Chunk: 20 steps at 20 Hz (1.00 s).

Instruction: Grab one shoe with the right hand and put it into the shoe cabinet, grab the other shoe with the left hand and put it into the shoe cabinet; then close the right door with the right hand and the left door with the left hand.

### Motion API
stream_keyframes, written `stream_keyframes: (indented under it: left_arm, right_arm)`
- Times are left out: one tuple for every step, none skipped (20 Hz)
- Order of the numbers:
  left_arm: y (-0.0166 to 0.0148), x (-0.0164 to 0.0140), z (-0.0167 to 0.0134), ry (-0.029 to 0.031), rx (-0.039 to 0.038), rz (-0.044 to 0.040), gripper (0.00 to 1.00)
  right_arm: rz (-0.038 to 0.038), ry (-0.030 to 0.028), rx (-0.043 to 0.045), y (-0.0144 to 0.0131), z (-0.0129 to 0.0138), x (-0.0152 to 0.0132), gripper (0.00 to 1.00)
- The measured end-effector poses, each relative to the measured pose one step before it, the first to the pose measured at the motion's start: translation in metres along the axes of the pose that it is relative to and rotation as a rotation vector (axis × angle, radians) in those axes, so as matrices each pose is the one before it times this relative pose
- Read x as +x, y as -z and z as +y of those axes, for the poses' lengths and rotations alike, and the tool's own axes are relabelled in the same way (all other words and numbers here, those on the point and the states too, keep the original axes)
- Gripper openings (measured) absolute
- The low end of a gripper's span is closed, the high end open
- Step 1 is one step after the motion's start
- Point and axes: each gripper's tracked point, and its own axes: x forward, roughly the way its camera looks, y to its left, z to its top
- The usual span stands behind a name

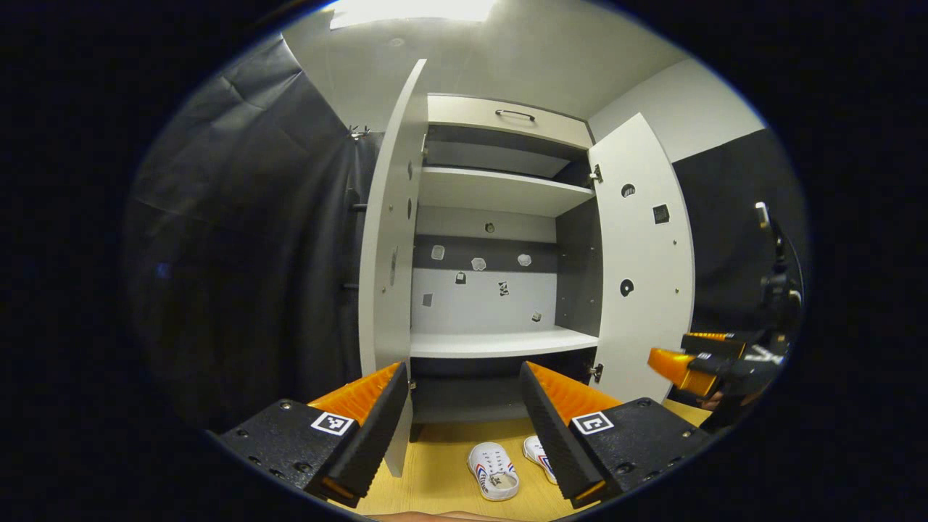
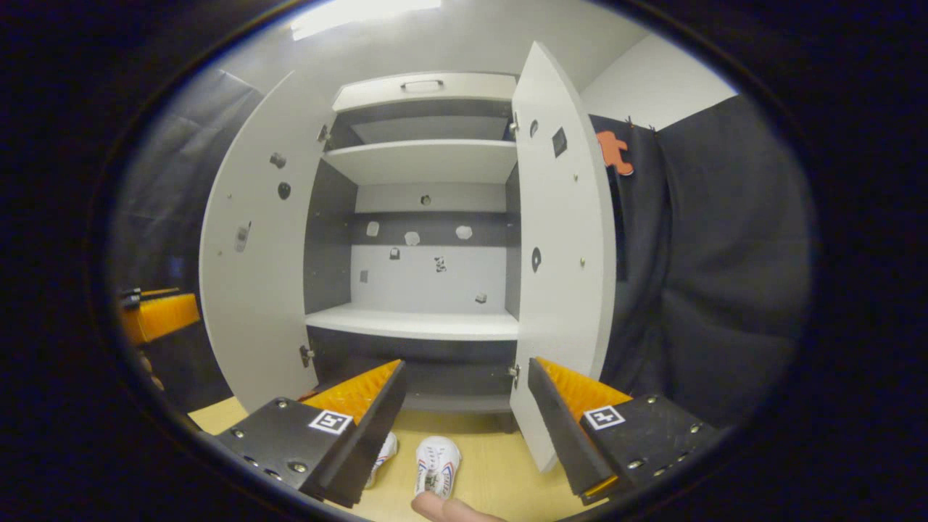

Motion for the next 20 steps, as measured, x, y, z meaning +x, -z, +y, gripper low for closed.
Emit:
stream_keyframes:
  left_arm:
    - [0.00265, -0.00179, 0.00354, -0.00429, -0.00910, 0.00045, 0.92]
    - [0.00220, -0.00108, 0.00495, -0.01200, -0.00485, -0.00135, 0.95]
    - [0.00366, -0.00145, 0.00655, -0.01930, 0.00047, 0.00379, 0.95]
    - [0.00022, -0.00030, 0.00445, -0.01230, -0.00408, -0.00778, 0.95]
    - [-0.00014, -0.00068, 0.00234, -0.00960, -0.00364, -0.00244, 0.95]
    - [0.00070, -0.00026, 0.00186, -0.00274, -0.00274, 0.00002, 0.95]
    - [0.00217, -0.00059, 0.00082, -0.00096, 0.00526, 0.00473, 0.95]
    - [0.00101, -0.00023, 0.00142, -0.00254, 0.01235, 0.00051, 0.95]
    - [0.00118, 0.00001, 0.00086, -0.00149, 0.01484, 0.00057, 0.95]
    - [0.00130, 0.00033, 0.00046, 0.00027, 0.01099, -0.00179, 0.90]
    - [0.00281, 0.00029, 0.00076, -0.00281, 0.00603, 0.00146, 0.90]
    - [0.00326, 0.00138, 0.00013, -0.00226, 0.00206, 0.00482, 0.95]
    - [0.00524, 0.00077, -0.00136, 0.00307, -0.00403, 0.01089, 0.95]
    - [0.00458, 0.00062, -0.00195, 0.00626, -0.00404, 0.01530, 0.95]
    - [0.00567, 0.00101, 0.00056, -0.00043, -0.00927, 0.01832, 0.95]
    - [0.00378, 0.00123, 0.00064, 0.00184, -0.01039, 0.01268, 0.95]
    - [0.00208, 0.00071, -0.00103, 0.00467, -0.00868, 0.00568, 0.95]
    - [0.00215, 0.00073, 0.00046, 0.00121, -0.00168, 0.00545, 0.95]
    - [0.00260, 0.00105, 0.00135, 0.00059, 0.00225, 0.00385, 0.95]
    - [0.00021, -0.00019, 0.00087, 0.00162, 0.00454, 0.00042, 0.95]
  right_arm:
    - [0.02092, -0.00110, -0.01833, 0.02154, 0.00287, 0.00617, 1.00]
    - [0.02873, -0.00002, -0.01707, 0.02323, 0.00325, 0.01131, 1.00]
    - [0.03298, -0.00255, -0.01554, 0.02266, 0.00431, 0.01028, 1.00]
    - [0.03381, -0.00820, -0.00516, 0.02139, 0.00778, 0.00993, 1.00]
    - [0.03120, -0.00660, 0.00071, 0.01943, 0.00671, 0.01113, 0.97]
    - [0.02529, -0.00073, 0.00920, 0.01650, 0.00643, 0.01274, 1.00]
    - [0.02682, -0.00161, 0.00689, 0.01627, 0.00516, 0.01226, 1.00]
    - [0.02966, -0.00080, 0.00055, 0.01607, 0.00564, 0.01241, 1.00]
    - [0.03219, -0.01293, -0.01070, 0.01664, 0.00577, 0.01076, 0.97]
    - [0.03244, -0.01002, -0.00929, 0.01512, 0.00683, 0.01045, 1.00]
    - [0.02786, -0.00190, -0.00415, 0.01380, 0.00409, 0.01046, 1.00]
    - [0.02808, -0.00556, 0.00244, 0.01414, 0.00429, 0.00735, 1.00]
    - [0.03473, -0.01283, 0.02032, 0.01523, 0.00708, 0.00655, 1.00]
    - [0.04472, -0.01768, 0.03099, 0.01820, 0.00768, 0.00810, 1.00]
    - [0.04430, -0.01896, 0.03361, 0.01797, 0.00721, 0.01029, 1.00]
    - [0.03387, -0.01101, 0.03271, 0.01621, 0.00484, 0.01345, 0.98]
    - [0.02736, -0.00042, 0.02038, 0.01121, 0.00325, 0.01063, 0.97]
    - [0.01559, -0.00507, 0.00366, 0.00750, 0.00333, 0.00904, 0.96]
    - [0.01629, 0.00035, -0.00384, 0.00678, 0.00209, 0.00767, 0.94]
    - [0.01386, 0.01075, -0.00488, 0.00552, 0.00046, 0.00638, 0.88]
